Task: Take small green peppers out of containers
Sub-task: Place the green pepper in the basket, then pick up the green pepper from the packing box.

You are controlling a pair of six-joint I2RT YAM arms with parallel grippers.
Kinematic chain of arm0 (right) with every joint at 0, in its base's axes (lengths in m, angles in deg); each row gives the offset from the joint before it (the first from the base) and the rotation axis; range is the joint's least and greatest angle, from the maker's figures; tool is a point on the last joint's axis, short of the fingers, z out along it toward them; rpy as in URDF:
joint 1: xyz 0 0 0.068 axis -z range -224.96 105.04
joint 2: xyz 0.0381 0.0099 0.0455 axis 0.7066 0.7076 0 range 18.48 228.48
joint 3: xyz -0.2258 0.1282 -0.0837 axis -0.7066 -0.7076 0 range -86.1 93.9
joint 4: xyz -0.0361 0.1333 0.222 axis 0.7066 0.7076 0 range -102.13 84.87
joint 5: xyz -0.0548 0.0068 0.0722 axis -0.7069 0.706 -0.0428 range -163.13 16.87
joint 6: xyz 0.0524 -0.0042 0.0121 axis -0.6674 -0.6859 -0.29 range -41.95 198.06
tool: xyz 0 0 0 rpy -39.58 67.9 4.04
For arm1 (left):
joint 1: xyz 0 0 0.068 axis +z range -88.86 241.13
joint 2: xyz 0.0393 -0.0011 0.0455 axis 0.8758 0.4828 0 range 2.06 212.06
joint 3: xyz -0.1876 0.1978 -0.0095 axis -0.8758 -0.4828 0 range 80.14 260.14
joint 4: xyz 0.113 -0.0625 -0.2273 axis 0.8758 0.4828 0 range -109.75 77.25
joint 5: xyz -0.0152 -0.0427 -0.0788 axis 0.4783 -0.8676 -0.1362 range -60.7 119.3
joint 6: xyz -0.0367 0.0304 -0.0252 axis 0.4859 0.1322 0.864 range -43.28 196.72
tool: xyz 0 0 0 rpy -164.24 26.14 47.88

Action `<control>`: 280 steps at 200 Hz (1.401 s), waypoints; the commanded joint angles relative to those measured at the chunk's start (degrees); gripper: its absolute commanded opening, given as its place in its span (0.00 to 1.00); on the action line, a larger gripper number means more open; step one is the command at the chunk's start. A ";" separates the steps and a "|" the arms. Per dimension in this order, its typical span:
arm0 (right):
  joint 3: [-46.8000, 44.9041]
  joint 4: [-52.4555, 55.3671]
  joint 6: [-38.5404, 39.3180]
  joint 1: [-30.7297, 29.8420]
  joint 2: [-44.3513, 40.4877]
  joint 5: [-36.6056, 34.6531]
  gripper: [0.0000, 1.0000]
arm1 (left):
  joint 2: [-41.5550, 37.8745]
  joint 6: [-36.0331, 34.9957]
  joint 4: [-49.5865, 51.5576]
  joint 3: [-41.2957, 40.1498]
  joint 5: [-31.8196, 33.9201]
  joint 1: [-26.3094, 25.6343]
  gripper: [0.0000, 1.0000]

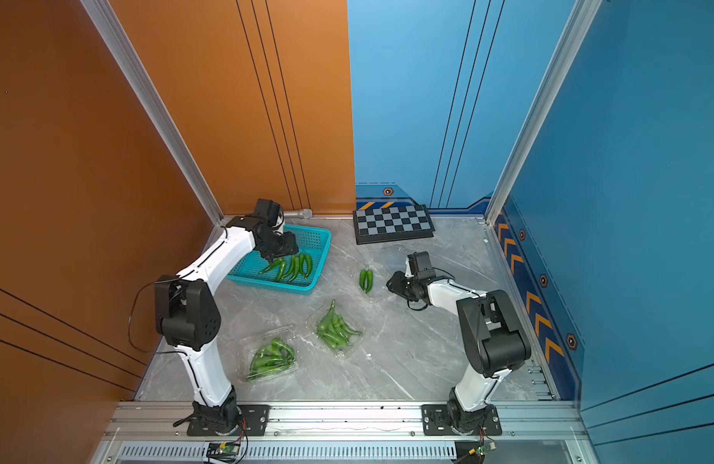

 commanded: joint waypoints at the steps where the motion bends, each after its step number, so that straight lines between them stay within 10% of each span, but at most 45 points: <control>1: -0.20 2.21 1.03 0.10 -1.23 -0.76 0.49 | -3.36 -1.25 1.13 2.33 -2.52 -5.61 0.61; 81: -0.38 1.78 0.58 0.19 -1.31 -0.82 0.48 | 15.39 -2.10 1.11 19.50 -17.89 -22.51 0.55; 280: -1.35 1.38 1.13 0.63 -1.03 -0.08 0.48 | 31.70 -0.57 1.80 28.93 -11.14 -25.08 0.54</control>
